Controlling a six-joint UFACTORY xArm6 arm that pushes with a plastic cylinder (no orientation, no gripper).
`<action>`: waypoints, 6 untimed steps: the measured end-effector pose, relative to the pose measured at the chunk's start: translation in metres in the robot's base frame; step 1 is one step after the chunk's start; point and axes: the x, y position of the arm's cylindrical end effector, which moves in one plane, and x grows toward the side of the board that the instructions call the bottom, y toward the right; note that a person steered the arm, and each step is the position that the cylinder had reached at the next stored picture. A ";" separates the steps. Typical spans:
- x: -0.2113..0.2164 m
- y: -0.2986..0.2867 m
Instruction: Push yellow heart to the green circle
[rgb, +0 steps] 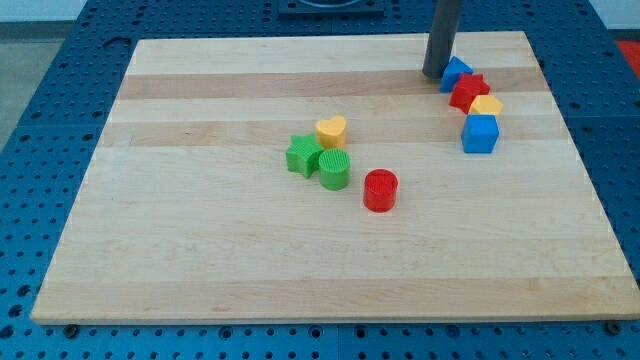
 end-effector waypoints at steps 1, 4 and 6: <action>0.000 0.000; 0.026 -0.103; 0.080 -0.138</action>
